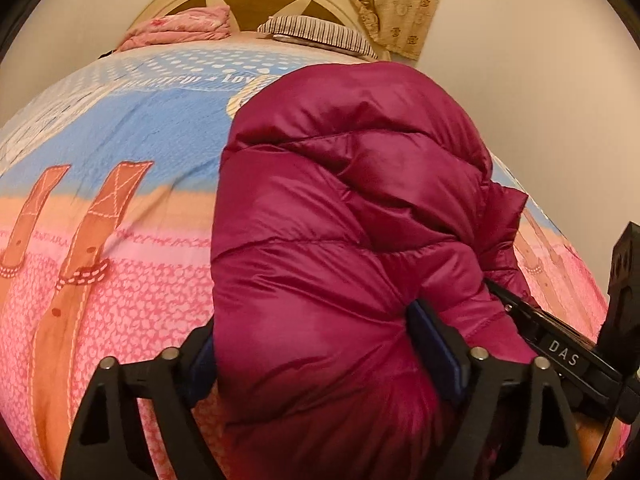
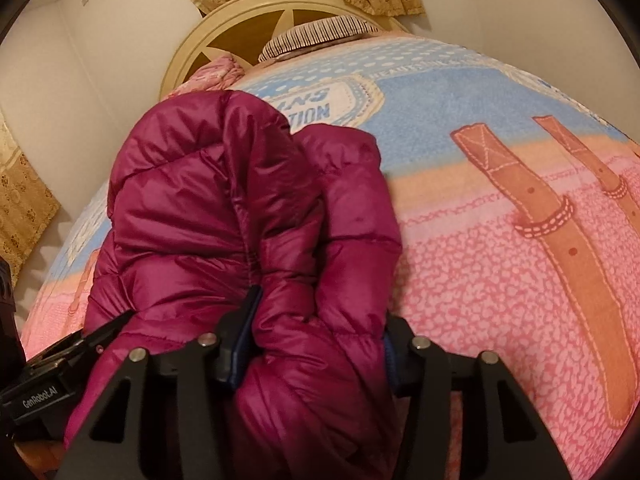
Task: Fold large clothes
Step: 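Grasp the jacket bundle with the left tool while the right tool holds it, then lift and carry the jacket bundle with both tools across the bed, then lower the jacket bundle onto the bedspread and open both tools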
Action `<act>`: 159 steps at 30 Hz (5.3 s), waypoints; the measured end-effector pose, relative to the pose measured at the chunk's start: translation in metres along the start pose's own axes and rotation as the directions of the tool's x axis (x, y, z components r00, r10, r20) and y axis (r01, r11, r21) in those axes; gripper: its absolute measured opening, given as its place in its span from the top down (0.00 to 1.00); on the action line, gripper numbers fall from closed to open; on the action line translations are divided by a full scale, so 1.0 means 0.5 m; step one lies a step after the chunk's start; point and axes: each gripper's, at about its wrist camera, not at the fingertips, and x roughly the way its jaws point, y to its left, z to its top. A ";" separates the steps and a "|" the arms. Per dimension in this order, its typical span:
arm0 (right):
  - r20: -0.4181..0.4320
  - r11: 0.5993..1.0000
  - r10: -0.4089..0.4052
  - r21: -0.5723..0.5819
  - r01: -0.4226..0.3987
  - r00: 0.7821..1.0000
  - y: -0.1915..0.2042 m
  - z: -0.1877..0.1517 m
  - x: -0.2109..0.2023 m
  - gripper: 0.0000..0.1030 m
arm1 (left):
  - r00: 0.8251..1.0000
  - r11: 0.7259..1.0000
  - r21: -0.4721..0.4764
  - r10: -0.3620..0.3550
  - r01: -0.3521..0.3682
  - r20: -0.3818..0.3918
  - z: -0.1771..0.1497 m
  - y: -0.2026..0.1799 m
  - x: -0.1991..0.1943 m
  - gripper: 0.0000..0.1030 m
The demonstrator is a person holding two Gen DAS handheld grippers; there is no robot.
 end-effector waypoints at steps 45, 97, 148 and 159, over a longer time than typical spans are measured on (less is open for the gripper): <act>0.062 0.990 0.132 -0.063 -0.128 0.989 0.024 -0.014 -0.046 0.74 | 0.985 0.994 0.100 0.036 -0.054 0.170 -0.035 -0.007 -0.204 0.69; -0.093 0.887 0.314 -0.325 -0.326 0.945 0.393 -0.052 0.037 0.74 | 0.935 0.957 -0.191 0.262 -0.219 0.240 -0.101 0.319 -0.393 0.69; -0.199 0.864 0.230 -0.408 -0.294 0.953 0.492 -0.081 0.123 0.63 | 0.926 0.894 -0.330 0.358 -0.304 0.119 -0.161 0.439 -0.343 0.28; -0.168 0.858 0.173 -0.458 -0.232 0.970 0.506 -0.092 0.114 0.57 | 0.904 0.874 -0.323 0.414 -0.362 0.106 -0.174 0.430 -0.365 0.23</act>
